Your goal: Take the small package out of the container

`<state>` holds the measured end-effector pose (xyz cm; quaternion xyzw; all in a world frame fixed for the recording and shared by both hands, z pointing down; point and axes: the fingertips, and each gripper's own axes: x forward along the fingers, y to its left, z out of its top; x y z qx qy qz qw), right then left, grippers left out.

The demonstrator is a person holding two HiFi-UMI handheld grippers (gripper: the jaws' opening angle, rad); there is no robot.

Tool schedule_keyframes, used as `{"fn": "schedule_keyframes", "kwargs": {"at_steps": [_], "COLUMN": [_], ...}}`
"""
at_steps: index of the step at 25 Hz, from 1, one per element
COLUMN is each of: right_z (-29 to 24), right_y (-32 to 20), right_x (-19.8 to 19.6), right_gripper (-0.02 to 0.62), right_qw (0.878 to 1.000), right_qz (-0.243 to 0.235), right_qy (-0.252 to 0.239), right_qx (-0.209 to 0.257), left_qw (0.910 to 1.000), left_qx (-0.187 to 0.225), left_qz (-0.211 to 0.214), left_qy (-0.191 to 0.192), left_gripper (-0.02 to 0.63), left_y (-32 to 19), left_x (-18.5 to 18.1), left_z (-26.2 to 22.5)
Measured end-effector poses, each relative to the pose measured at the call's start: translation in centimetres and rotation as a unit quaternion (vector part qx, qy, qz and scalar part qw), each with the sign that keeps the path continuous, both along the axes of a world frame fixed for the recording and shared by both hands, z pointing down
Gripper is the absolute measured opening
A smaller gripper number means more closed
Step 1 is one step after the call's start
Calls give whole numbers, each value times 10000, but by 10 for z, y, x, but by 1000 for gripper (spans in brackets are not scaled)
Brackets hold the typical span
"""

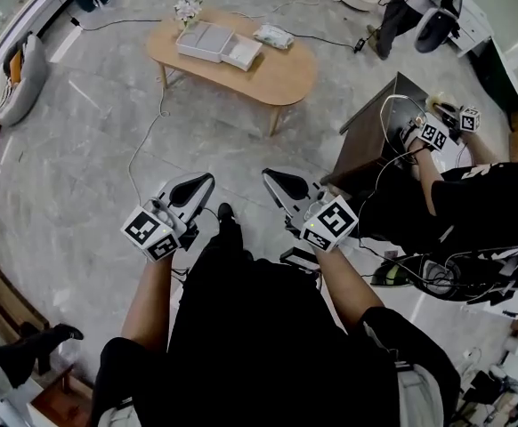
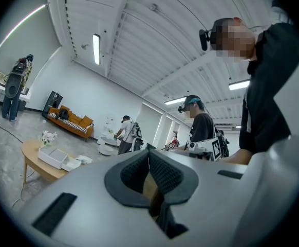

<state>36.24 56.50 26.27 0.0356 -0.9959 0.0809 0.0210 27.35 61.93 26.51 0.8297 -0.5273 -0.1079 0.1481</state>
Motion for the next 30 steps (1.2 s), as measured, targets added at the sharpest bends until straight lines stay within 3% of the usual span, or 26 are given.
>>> {"fn": "schedule_keyframes", "kwargs": {"at_steps": [16, 30], "right_z": [3, 18], "right_y": [-140, -248], "right_x": [-132, -181], "right_gripper": [11, 11], "right_qw": [9996, 9988], "right_qz": [174, 355], "right_qy": [96, 34], "right_qx": [-197, -333], "left_qw": [9990, 9983], "left_qx": [58, -85], "left_qz": [358, 533], "left_qy": [245, 203], "left_gripper": [17, 17], "left_y": [-143, -254], "left_x": [-130, -190], "left_z": [5, 24]}}
